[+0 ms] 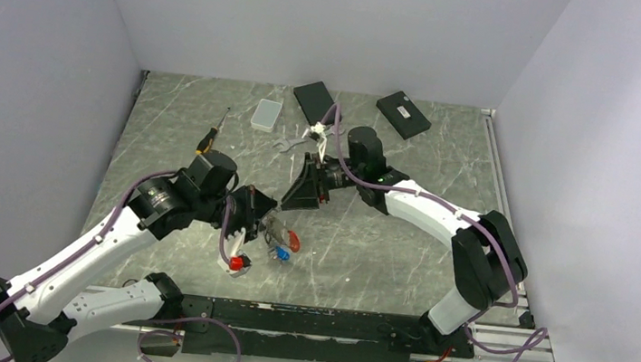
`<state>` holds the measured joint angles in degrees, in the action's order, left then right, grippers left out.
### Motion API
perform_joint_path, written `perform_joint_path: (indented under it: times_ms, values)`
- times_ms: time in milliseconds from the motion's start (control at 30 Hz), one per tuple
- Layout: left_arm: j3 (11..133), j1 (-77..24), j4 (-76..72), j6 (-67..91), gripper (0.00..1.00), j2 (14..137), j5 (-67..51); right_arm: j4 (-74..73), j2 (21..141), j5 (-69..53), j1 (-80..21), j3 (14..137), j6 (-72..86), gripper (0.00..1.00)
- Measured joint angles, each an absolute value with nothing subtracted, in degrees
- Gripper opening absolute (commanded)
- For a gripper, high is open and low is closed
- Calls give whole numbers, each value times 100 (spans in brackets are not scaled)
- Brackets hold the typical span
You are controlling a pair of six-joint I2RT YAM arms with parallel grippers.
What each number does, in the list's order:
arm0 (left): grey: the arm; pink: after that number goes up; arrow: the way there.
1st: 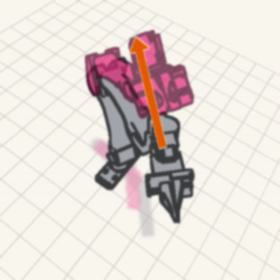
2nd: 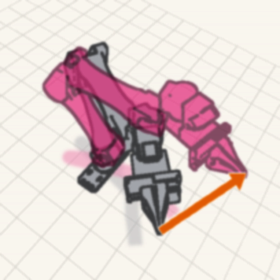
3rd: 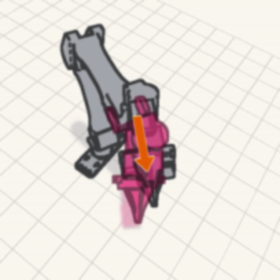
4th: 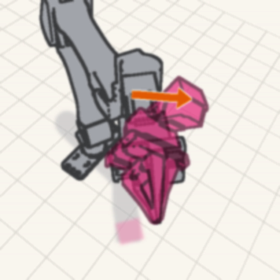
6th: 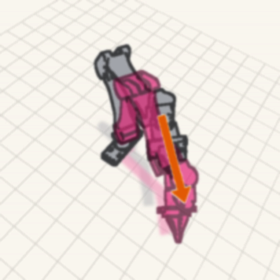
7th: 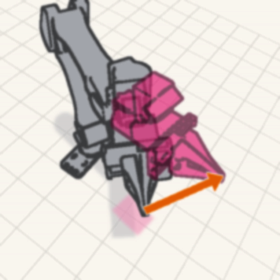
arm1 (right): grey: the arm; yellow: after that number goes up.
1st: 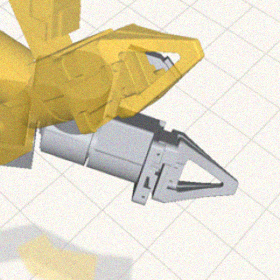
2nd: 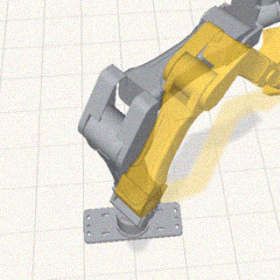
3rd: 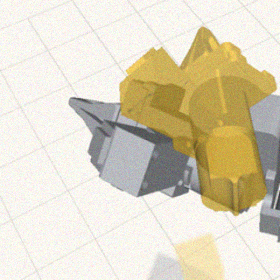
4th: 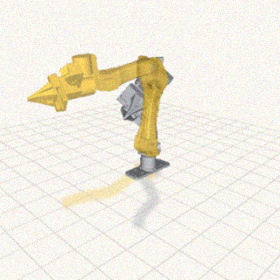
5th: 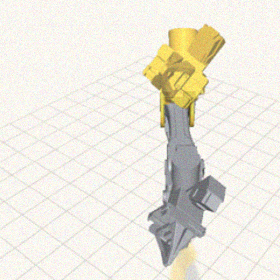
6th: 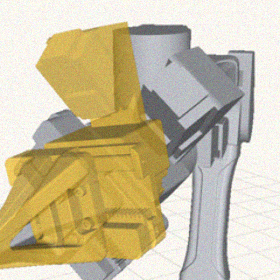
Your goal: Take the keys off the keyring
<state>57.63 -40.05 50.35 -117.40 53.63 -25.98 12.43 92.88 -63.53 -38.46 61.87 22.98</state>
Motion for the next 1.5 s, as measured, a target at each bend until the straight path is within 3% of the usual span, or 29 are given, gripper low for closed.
perform_joint_path:
  times_ms: [400, 700, 967, 1300, 1500]
  values:
    - [5767, -4005, 4737, -11730, 0, 5175, -3022, 1570, 9284, -7153, -3660, 6023, 1404, 56]
    - [5767, -4005, 4737, -11727, 0, 5157, -3039, 3636, 9279, -7472, -3739, 5360, 2480, 54]
    - [5767, -4005, 4737, -11725, 0, 5148, -3065, 4329, 9279, -7505, -3874, 5349, 2838, 52]
    - [5767, -4005, 4737, -11723, 0, 5109, -3074, 4263, 9279, -7502, -3962, 5349, 2696, 40]
    - [5767, -4005, 4737, -11723, 0, 5109, -3070, 4252, 9306, -7502, -4005, 5349, 2639, 25]
